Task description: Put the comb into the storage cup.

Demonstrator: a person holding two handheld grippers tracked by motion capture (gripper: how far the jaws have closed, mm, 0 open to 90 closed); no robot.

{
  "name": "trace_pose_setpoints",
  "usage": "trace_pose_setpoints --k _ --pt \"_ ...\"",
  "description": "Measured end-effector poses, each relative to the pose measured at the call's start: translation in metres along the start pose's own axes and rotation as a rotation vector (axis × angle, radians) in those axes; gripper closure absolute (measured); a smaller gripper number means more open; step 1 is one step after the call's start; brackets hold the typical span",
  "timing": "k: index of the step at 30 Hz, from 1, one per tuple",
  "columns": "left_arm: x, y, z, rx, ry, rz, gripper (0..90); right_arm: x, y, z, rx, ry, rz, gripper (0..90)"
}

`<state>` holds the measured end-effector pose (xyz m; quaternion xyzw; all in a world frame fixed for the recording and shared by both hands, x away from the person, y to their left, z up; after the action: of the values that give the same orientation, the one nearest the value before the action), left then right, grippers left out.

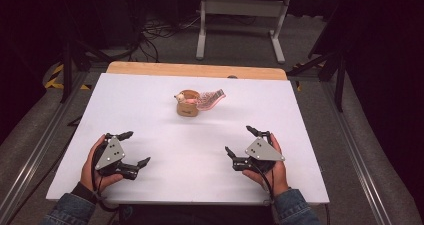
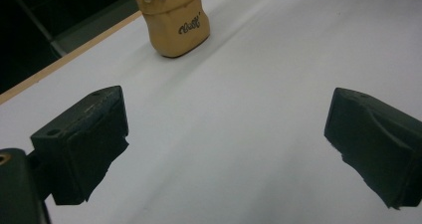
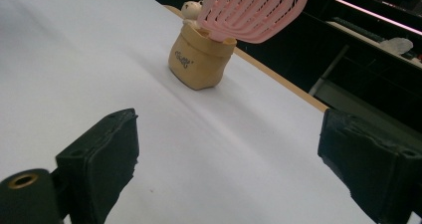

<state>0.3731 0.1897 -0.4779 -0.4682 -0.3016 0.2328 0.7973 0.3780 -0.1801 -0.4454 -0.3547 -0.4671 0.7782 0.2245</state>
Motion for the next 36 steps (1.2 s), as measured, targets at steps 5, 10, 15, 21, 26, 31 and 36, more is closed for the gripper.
trace_pose_setpoints --k 5,10,15,21,26,31,36 --pt "0.0 0.0 -0.001 0.006 0.002 -0.003 4.5 -0.002 0.006 0.003 0.009 0.005 -0.007 9.3" --pt "0.0 0.001 -0.002 0.008 0.005 -0.004 4.5 -0.006 0.018 0.008 0.026 0.012 -0.012 8.1" --pt "0.0 0.0 -0.002 0.004 0.005 0.0 4.5 -0.007 0.025 0.012 0.038 0.014 -0.019 8.0" --pt "0.001 -0.001 -0.003 -0.004 0.006 0.004 4.5 -0.01 0.039 0.022 0.066 0.026 -0.032 7.7" --pt "0.002 -0.002 -0.004 -0.006 0.006 0.008 4.5 -0.013 0.05 0.032 0.079 0.035 -0.059 7.6" --pt "0.002 -0.003 -0.005 -0.004 0.001 0.003 4.5 -0.015 0.053 0.032 0.079 0.037 -0.067 7.6" --pt "0.002 -0.002 -0.005 0.002 -0.004 -0.008 4.5 -0.013 0.052 0.03 0.081 0.032 -0.046 7.7"
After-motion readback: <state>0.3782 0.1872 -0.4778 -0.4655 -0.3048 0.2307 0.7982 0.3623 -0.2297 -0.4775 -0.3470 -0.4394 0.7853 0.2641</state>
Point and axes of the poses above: each handheld gripper's, and its own axes: z roughly backward along the jaws, y roughly out of its underside, x roughly to its left, the point moved 5 cm from there along -z, roughly forward along the jaws, and after that the axes turned 4 degrees about -y, right-handed, at the moved point
